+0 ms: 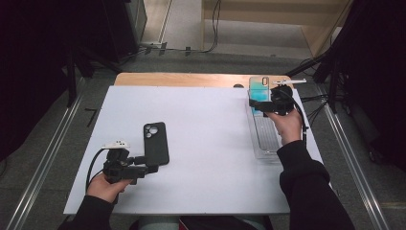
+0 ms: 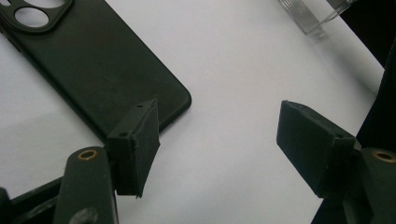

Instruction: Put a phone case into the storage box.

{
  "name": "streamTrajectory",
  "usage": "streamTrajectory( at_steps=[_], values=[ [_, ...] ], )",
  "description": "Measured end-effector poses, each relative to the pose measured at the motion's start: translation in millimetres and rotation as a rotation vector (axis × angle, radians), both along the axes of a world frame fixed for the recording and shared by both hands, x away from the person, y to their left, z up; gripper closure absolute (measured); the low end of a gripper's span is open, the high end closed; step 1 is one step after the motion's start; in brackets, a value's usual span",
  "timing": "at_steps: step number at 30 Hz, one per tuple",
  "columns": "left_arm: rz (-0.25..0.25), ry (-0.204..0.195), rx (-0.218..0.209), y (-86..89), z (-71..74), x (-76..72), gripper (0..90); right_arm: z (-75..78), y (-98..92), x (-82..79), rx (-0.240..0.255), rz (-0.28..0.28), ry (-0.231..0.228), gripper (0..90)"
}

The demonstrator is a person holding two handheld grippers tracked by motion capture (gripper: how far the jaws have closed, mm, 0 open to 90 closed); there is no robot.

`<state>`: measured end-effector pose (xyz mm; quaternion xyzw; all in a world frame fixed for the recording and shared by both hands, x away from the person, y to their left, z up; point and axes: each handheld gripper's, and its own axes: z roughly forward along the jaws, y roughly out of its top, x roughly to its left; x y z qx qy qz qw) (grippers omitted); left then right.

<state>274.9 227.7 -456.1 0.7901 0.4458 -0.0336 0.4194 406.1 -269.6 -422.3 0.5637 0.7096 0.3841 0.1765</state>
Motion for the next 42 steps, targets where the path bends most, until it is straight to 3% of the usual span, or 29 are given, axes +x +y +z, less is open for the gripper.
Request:
streamTrajectory(
  at_steps=[9,12,14,24,28,36,42],
  values=[
    [-0.003,0.008,-0.012,-3.3,3.7,7.2,30.0,1.7,9.7,-24.2,0.001,0.119,0.015,4.5],
    [-0.005,0.015,-0.011,-5.1,4.6,9.6,30.0,2.5,11.7,-32.2,0.026,0.159,0.022,5.0],
    [-0.009,0.018,-0.009,-6.3,5.0,11.4,30.0,4.1,12.9,-38.1,0.035,0.185,0.027,13.6],
    [-0.009,0.033,-0.019,-11.2,6.7,18.1,27.4,5.9,23.1,-68.4,0.065,0.307,0.034,14.8],
    [-0.020,0.031,-0.020,-12.1,6.5,18.8,27.3,5.2,27.5,-79.2,0.072,0.348,0.039,20.2],
    [-0.026,0.025,-0.012,-13.7,5.3,19.1,27.2,-5.3,32.5,-97.7,0.107,0.432,0.081,24.1],
    [-0.029,0.025,-0.016,-14.3,5.2,19.9,27.3,-14.6,35.2,-112.9,0.098,0.470,0.088,24.1]
  ],
)
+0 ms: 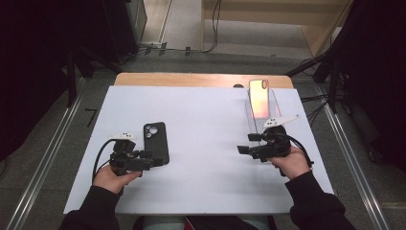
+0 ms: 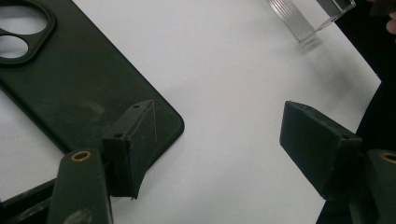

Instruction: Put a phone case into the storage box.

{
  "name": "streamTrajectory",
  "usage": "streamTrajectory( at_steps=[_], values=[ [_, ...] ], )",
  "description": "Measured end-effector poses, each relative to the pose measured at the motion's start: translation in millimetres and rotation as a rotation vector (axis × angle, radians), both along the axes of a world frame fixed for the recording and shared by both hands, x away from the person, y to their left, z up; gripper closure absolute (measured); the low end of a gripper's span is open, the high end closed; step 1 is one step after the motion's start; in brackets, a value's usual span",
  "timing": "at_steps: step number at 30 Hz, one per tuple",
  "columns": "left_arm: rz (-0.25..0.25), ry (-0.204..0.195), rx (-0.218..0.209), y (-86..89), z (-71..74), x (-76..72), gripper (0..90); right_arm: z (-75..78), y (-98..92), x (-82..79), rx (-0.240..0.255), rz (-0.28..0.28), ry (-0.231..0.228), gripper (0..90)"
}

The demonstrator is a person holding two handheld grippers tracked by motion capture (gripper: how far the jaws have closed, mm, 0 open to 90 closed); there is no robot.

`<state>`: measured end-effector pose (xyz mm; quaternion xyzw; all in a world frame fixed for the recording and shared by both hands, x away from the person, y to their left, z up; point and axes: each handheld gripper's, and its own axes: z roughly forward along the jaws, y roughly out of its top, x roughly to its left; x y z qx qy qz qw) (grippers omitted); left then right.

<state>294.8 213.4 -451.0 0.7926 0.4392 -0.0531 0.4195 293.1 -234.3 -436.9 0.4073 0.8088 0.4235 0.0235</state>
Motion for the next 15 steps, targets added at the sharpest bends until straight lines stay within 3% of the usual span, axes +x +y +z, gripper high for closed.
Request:
streamTrajectory(
  at_steps=[4,9,15],
  values=[
    [-0.005,-0.003,-0.009,0.7,-0.5,-0.5,27.3,-4.5,1.0,-10.4,0.025,0.024,0.018,24.1],
    [0.001,0.004,-0.018,3.0,-0.9,2.7,27.2,-8.3,3.4,-22.8,0.013,0.060,-0.004,24.1],
    [-0.014,0.000,-0.016,1.1,-1.1,3.7,27.3,-20.9,0.5,-32.3,-0.005,0.066,0.018,24.0]
  ],
)
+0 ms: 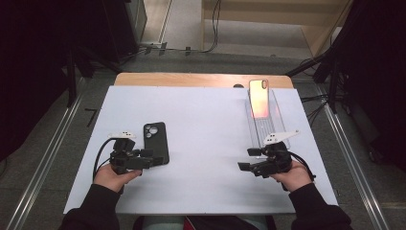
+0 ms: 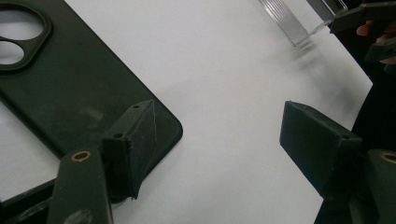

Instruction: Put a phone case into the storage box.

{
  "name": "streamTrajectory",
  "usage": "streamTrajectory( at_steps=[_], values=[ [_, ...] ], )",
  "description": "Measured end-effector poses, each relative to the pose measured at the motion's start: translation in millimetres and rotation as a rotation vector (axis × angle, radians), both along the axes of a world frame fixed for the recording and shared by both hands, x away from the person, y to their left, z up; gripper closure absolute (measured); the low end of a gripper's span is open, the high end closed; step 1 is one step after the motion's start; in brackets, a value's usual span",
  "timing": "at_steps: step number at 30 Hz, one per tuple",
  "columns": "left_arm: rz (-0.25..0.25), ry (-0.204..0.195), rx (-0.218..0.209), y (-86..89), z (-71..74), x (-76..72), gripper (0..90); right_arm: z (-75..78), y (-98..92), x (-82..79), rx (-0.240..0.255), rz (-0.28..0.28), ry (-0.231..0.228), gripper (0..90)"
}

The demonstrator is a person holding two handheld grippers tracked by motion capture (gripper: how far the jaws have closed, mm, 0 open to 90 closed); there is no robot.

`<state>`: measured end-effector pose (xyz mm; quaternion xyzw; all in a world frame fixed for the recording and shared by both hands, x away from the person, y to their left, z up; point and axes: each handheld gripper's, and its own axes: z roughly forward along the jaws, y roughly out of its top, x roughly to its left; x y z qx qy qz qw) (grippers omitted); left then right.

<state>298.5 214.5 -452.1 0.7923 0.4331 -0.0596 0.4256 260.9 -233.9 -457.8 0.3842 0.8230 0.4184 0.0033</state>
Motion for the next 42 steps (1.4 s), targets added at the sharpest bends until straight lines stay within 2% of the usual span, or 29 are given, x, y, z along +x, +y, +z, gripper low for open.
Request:
streamTrajectory(
  at_steps=[7,15,21,25,31,33,37,40,42],
  values=[
    [-0.015,0.001,-0.004,-4.4,1.2,-0.5,27.4,-12.4,-5.0,-9.6,-0.005,0.007,0.026,24.0],
    [-0.029,0.002,-0.006,-9.5,2.0,0.2,27.6,-14.7,-6.9,-13.9,-0.008,0.012,0.027,24.0],
    [-0.033,0.031,-0.020,-18.1,3.3,5.3,30.9,-15.2,-7.7,-13.5,-0.014,0.011,0.022,24.0],
    [-0.031,0.040,-0.030,-23.2,5.6,8.4,36.1,-16.4,-9.7,-13.4,-0.015,0.008,0.025,24.0],
    [-0.040,0.034,-0.018,-30.8,7.4,10.6,46.5,-16.3,-11.2,-14.4,-0.015,0.004,0.027,24.0],
    [-0.048,0.030,-0.008,-33.2,7.9,11.9,49.9,-16.2,-11.2,-14.5,-0.012,0.005,0.026,24.0],
    [-0.074,0.031,-0.022,-37.1,7.4,14.5,59.5,-16.5,-10.1,-14.7,-0.010,0.007,0.026,24.0],
    [-0.074,0.029,-0.026,-40.6,6.4,17.7,60.2,-17.3,-10.5,-15.3,-0.020,0.011,0.028,23.9],
    [-0.072,0.033,-0.014,-43.6,4.0,21.0,60.0,-16.9,-10.9,-14.7,-0.015,0.008,0.026,24.0]
  ],
)
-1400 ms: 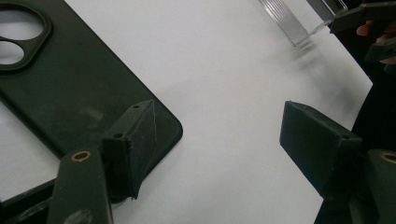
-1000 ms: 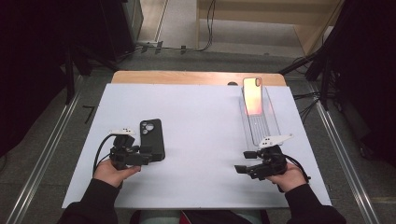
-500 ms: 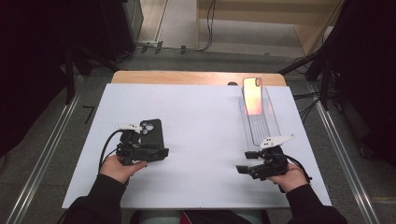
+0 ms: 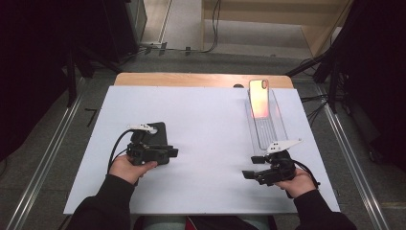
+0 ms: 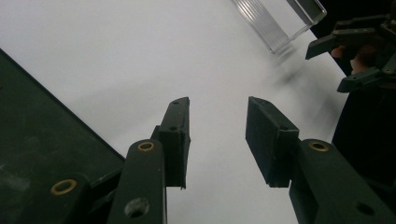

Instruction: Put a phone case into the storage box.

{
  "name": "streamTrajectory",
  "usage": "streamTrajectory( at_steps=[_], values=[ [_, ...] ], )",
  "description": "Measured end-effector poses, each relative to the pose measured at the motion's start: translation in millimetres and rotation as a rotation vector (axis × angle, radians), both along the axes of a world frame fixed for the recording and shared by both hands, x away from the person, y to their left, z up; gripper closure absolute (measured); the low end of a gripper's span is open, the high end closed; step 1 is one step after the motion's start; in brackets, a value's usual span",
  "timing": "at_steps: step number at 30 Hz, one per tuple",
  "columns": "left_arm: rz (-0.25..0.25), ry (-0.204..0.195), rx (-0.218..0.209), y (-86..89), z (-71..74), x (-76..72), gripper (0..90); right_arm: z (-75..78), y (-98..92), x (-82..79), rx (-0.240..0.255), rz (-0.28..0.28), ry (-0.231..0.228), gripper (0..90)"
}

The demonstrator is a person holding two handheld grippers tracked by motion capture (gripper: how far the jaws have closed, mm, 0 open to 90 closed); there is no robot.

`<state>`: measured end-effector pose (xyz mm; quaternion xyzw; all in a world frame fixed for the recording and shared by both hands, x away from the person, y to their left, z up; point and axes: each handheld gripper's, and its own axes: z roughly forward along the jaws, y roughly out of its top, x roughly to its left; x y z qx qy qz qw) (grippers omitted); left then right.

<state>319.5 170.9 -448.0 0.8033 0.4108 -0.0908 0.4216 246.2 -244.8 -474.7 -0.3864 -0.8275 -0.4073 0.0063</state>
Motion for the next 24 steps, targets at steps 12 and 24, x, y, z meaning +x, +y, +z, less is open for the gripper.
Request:
streamTrajectory(
  at_steps=[12,24],
  values=[
    [-0.035,-0.001,0.095,-15.7,-12.8,12.9,90.0,-0.7,0.7,-0.3,-0.010,0.001,-0.001,24.0],
    [-0.003,0.049,0.158,-11.0,-34.5,22.3,89.9,-1.0,1.6,0.5,-0.014,0.008,-0.005,24.0]
  ],
)
